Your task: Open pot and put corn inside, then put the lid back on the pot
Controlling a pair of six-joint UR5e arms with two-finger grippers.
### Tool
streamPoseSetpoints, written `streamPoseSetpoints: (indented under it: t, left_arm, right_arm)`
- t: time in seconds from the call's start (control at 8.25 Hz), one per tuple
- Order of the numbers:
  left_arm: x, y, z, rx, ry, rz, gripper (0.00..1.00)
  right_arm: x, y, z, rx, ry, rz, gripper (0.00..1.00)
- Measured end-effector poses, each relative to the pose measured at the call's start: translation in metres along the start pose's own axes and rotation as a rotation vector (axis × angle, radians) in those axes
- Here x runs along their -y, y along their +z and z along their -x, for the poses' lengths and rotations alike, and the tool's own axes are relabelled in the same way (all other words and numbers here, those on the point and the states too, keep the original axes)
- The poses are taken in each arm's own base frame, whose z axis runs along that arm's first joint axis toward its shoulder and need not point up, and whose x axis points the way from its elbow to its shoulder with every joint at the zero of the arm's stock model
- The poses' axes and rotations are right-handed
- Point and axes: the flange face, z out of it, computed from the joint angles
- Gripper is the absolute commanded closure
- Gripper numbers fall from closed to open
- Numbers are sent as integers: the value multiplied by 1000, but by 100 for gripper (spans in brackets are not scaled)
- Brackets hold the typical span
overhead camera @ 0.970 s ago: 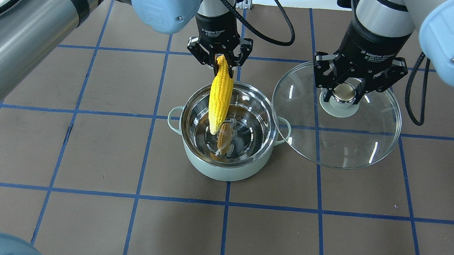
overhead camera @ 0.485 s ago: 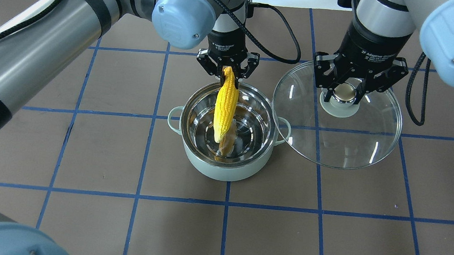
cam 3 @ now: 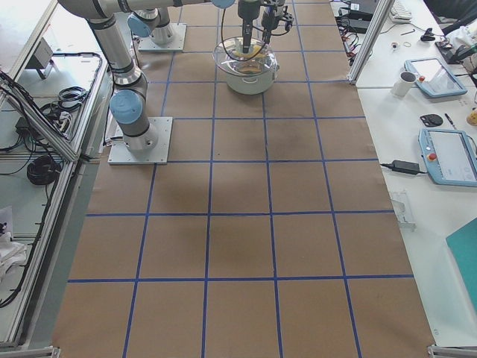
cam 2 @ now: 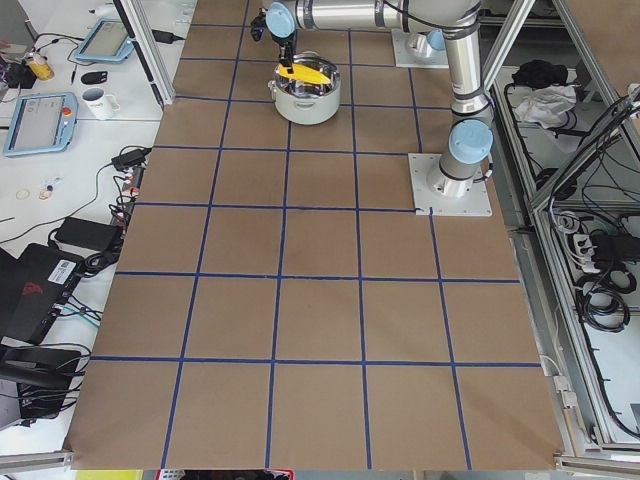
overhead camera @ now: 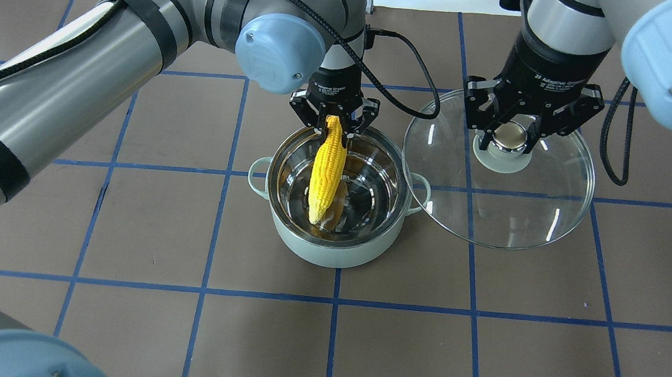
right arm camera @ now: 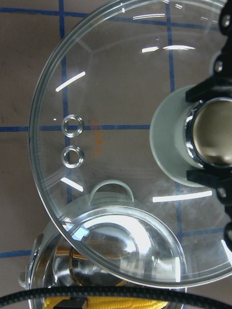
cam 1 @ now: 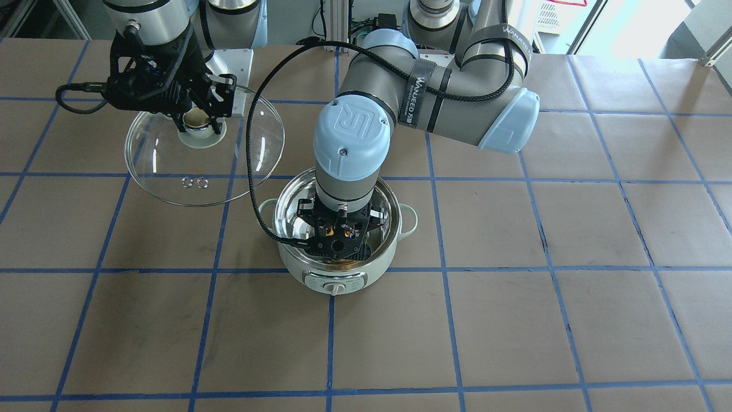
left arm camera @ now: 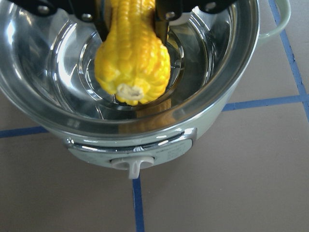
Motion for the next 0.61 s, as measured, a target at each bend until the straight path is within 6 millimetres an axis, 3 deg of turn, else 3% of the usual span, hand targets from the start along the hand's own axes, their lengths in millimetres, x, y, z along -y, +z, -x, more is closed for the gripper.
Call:
streamPoseSetpoints:
  t: [0.36, 0.61]
  left_arm:
    - [3, 2, 0, 8, -6, -24, 6]
    - [5, 1, 0, 1, -35, -48, 4]
  right_arm:
    - [0, 0, 0, 0, 1, -2, 100]
    - [0, 0, 0, -1, 1, -1, 100]
